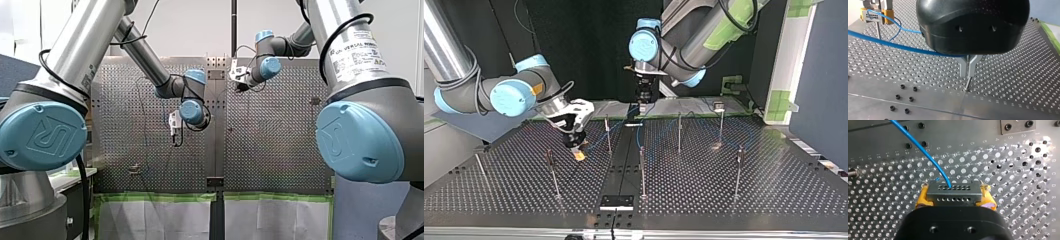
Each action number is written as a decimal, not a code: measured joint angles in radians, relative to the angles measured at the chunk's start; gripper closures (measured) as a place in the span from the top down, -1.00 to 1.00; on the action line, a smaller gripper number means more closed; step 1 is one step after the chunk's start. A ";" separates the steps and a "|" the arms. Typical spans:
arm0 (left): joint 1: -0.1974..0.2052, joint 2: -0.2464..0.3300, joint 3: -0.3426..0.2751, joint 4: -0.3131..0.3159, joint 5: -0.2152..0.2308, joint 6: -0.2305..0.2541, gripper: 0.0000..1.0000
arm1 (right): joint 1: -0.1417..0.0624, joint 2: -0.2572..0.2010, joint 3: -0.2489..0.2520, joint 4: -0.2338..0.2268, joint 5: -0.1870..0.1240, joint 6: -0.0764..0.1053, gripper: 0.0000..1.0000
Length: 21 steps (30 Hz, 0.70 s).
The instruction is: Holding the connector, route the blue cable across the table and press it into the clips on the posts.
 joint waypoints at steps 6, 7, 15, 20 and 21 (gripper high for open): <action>-0.002 0.000 0.003 0.009 -0.004 -0.009 -0.98 | 0.000 0.000 0.000 0.000 0.000 0.000 -1.00; -0.002 0.000 0.003 0.010 -0.005 -0.010 -0.98 | 0.000 0.000 0.000 0.000 0.000 0.000 -1.00; -0.003 0.000 0.003 0.011 -0.006 -0.011 -0.98 | 0.000 0.000 0.000 0.000 0.000 0.000 -1.00; -0.003 0.000 0.003 0.011 -0.006 -0.011 -0.98 | 0.000 0.000 0.000 0.000 0.000 0.000 -1.00; -0.003 0.000 0.003 0.011 -0.006 -0.011 -0.98 | 0.000 0.000 0.000 0.000 0.000 0.000 -1.00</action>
